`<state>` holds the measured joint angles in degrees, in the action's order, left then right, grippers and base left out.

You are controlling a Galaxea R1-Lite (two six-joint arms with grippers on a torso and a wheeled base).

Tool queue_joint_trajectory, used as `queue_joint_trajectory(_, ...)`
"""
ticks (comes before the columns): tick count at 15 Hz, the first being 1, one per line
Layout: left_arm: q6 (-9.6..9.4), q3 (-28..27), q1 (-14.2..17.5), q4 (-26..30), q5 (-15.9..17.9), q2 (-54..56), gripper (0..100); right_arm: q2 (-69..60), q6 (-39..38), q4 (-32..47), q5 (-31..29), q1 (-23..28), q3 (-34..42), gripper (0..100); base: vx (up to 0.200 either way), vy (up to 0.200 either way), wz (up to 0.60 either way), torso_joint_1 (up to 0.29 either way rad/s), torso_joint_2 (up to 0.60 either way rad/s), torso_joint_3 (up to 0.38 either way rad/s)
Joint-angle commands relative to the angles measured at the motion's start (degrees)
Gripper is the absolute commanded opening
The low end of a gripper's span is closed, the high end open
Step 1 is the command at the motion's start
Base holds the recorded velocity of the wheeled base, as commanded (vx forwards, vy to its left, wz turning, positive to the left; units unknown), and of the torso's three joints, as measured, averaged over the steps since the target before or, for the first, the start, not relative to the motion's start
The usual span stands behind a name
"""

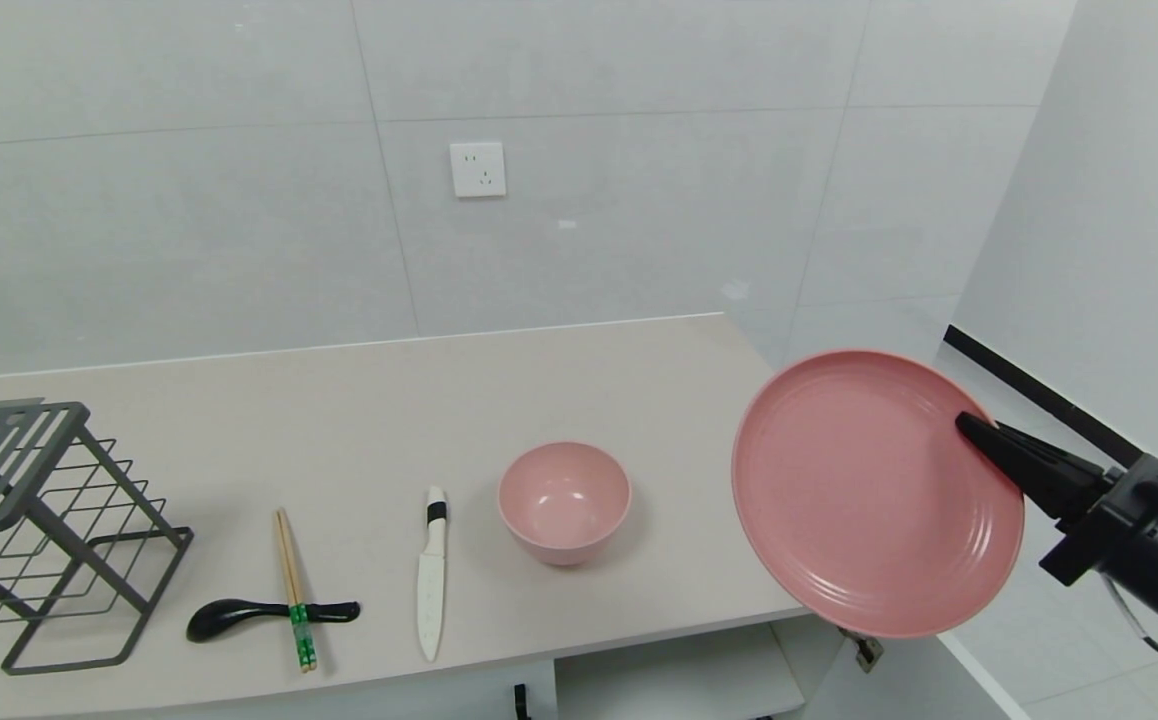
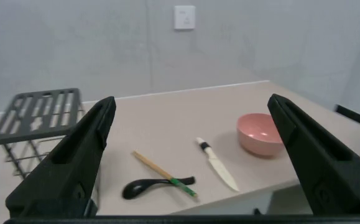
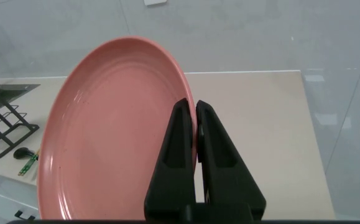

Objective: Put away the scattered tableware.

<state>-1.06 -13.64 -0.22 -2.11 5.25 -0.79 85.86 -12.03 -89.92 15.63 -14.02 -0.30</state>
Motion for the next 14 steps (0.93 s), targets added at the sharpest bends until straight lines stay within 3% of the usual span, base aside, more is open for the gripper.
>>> queue_joint_trajectory(1,2.99,-4.5,-3.4,2.8,2.6,-6.2,100,0.1,0.0,-0.1,0.0,0.0,0.0,0,0.000,0.000,0.00,0.000,0.00,0.000)
queue_joint_trajectory(3,5.37,-5.0,-4.4,2.2,4.6,-12.8,100,0.1,0.0,-0.1,0.0,0.0,0.0,0,0.000,0.000,0.00,0.000,0.00,0.000)
queue_joint_trajectory(4,7.74,-5.6,-4.9,1.8,5.8,-17.5,100,0.1,0.1,-0.1,0.0,0.0,0.0,0,0.000,0.000,0.00,0.000,0.00,0.000)
queue_joint_trajectory(5,8.97,-6.8,-4.8,1.8,6.9,-21.5,100,0.0,0.3,0.8,0.0,0.0,0.0,0,0.000,0.000,0.00,0.000,0.00,0.000)
queue_joint_trajectory(11,9.06,-8.4,-4.9,1.8,8.6,-29.8,100,0.0,0.3,0.9,0.0,-0.1,0.0,0,0.000,0.000,0.00,0.000,0.00,0.000)
queue_joint_trajectory(14,9.06,-10.5,-4.9,-9.5,9.5,-44.0,100,0.0,0.2,0.9,0.0,-0.1,0.0,0,0.000,0.000,0.00,0.000,0.00,0.000)
